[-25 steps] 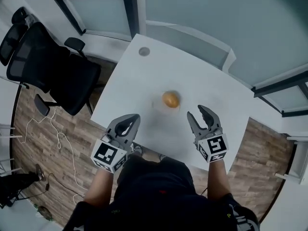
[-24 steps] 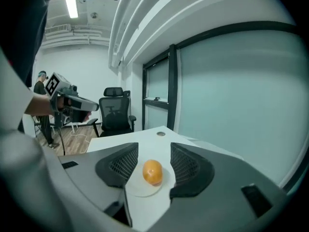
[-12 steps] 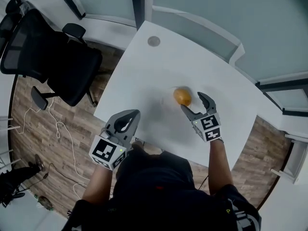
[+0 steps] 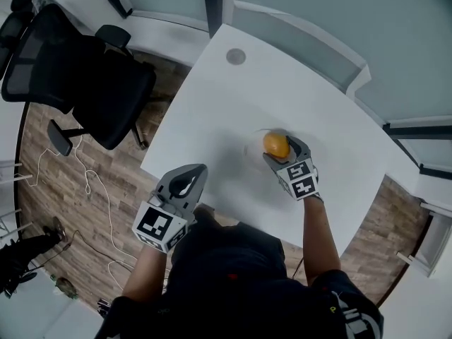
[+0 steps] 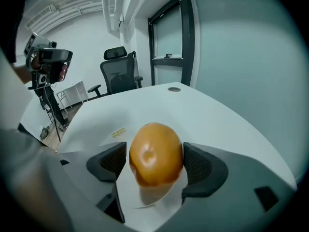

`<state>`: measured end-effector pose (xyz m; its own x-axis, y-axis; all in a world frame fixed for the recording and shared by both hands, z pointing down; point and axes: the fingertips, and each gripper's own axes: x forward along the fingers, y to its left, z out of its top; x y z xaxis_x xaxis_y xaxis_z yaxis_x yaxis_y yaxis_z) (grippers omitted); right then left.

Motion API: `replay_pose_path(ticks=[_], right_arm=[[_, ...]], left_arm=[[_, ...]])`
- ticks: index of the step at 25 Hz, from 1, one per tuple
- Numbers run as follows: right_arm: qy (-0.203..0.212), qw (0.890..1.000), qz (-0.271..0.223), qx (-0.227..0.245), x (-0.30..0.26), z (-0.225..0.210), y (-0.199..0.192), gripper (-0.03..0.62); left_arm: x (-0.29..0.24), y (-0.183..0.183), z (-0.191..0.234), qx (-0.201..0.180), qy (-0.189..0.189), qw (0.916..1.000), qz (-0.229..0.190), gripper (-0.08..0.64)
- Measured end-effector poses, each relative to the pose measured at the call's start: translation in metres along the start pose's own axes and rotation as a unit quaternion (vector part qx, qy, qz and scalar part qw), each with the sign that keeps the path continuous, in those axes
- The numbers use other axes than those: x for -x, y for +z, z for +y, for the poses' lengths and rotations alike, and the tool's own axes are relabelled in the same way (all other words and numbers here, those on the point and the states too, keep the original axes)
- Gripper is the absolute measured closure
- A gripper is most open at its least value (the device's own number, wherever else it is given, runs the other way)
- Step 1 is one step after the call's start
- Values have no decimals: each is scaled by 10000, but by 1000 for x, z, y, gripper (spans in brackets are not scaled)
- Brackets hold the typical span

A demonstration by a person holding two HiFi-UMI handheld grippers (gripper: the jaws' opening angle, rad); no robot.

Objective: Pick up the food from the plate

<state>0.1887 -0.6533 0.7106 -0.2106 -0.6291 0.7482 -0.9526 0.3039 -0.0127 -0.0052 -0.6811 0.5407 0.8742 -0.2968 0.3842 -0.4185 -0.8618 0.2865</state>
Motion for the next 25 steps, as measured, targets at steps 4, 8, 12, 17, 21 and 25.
replay_pose_path(ticks=[4,8,12,17,21,25], right_arm=[[-65,9999,143,49,-8,-2,-3,242],[-267,9996,-81,-49,1,-6,6,242],[-531,9973,-484,-136,26,-10,26,242],[-940,9886,-1130,-330,82,-15,54,242],[-1290,9760,-1690,-463,148,-11,78,242],[-1459,9616,-2267,-512,215,1,103,242]], left_arm=[[1,-2,2,6,33,10000,49,537],[0,1,1,-43,-27,10000,33,537],[-3,12,-3,-138,-130,9998,-21,537],[-3,30,-22,-345,-292,9988,-160,537],[3,53,-39,-657,-336,9967,-336,537],[8,81,-61,-935,-341,9936,-540,537]])
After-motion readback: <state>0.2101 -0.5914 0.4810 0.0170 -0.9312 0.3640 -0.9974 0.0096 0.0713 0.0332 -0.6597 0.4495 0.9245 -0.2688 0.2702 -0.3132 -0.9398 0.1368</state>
